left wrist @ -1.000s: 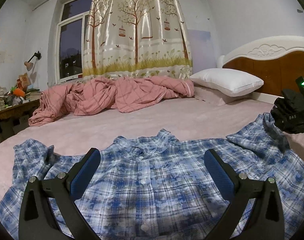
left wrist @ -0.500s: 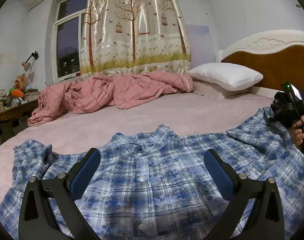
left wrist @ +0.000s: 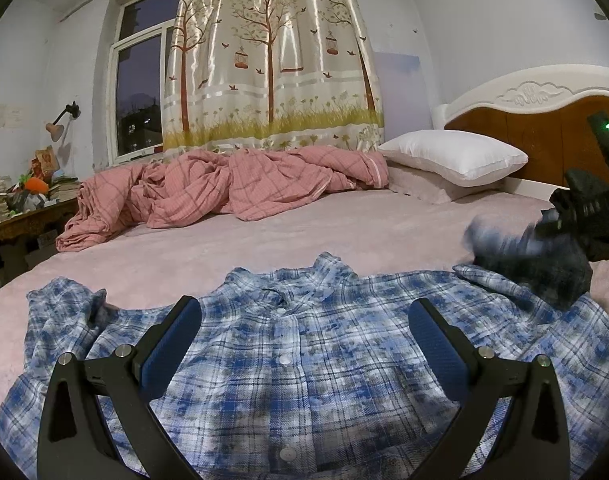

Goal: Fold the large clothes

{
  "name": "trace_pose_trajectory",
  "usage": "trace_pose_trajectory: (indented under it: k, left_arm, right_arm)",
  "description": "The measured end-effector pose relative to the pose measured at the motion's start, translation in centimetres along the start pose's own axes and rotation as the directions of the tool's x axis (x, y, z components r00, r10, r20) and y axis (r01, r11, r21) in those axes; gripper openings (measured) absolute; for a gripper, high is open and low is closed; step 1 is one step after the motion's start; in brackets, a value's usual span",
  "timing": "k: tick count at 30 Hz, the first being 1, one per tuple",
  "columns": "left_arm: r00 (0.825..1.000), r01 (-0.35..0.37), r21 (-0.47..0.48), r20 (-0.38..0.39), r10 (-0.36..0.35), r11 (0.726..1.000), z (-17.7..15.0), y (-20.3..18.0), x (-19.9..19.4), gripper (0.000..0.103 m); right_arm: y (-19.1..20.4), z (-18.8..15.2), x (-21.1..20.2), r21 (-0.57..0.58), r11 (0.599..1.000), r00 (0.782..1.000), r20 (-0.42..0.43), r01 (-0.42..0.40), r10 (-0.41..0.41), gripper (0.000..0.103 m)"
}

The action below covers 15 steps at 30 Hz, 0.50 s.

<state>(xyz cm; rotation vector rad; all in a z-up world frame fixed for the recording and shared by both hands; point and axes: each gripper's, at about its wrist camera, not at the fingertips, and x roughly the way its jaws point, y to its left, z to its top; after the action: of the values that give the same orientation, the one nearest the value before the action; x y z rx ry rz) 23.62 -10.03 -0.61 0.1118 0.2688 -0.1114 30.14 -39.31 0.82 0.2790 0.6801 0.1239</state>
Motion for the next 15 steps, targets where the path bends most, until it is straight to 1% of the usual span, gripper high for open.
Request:
trace_pose_trajectory:
  k: [1,3,5,7,10,11,13,15]
  left_arm:
    - [1.0,0.0,-0.004,0.001,0.0,1.0,0.0,0.1,0.0,0.103]
    - [1.0,-0.001,-0.013,0.002,0.001,1.0,0.0,0.4,0.0,0.103]
    - [1.0,0.0,-0.021,0.002,0.0,1.0,0.0,0.6,0.0,0.103]
    - [1.0,0.001,-0.026,0.001,-0.001,1.0,0.0,0.8,-0.1,0.103]
    - [1.0,0.0,-0.024,-0.002,0.0,1.0,0.0,0.8,0.0,0.103]
    - [1.0,0.0,-0.023,-0.001,0.0,1.0,0.0,0.8,0.0,0.103]
    - [1.0,0.0,-0.025,0.002,0.0,1.0,0.0,0.9,0.0,0.103]
    - [1.0,0.002,-0.027,0.002,-0.002,1.0,0.0,0.9,0.0,0.103]
  right_arm:
    - [1.3,-0.9,0.0,-0.024,1.0,1.0,-0.022,-0.002,0.002,0.006]
    - [4.3,-2.8,0.1,-0.101,0.995,0.997,-0.071,0.006,-0.013,0.015]
    - [5.7,-4.2,-0.2,-0.122,0.992,0.996,-0.086,0.014,-0.025,0.04]
    - [6.0,-5.3,-0.9,-0.101,0.995,0.995,-0.098,-0.015,0.005,0.05]
    - [5.3,-5.8,-1.6,-0.037,0.998,0.992,-0.117,-0.056,0.051,0.051]
    - [4.6,-5.7,-2.2,-0.011,0.999,0.995,-0.093,-0.044,0.042,0.052]
    - [3.3,-5.3,-3.3,0.025,1.0,1.0,-0.03,0.008,-0.007,0.053]
    - [1.0,-4.5,-4.4,0.082,0.994,0.996,0.044,0.077,-0.08,0.06]
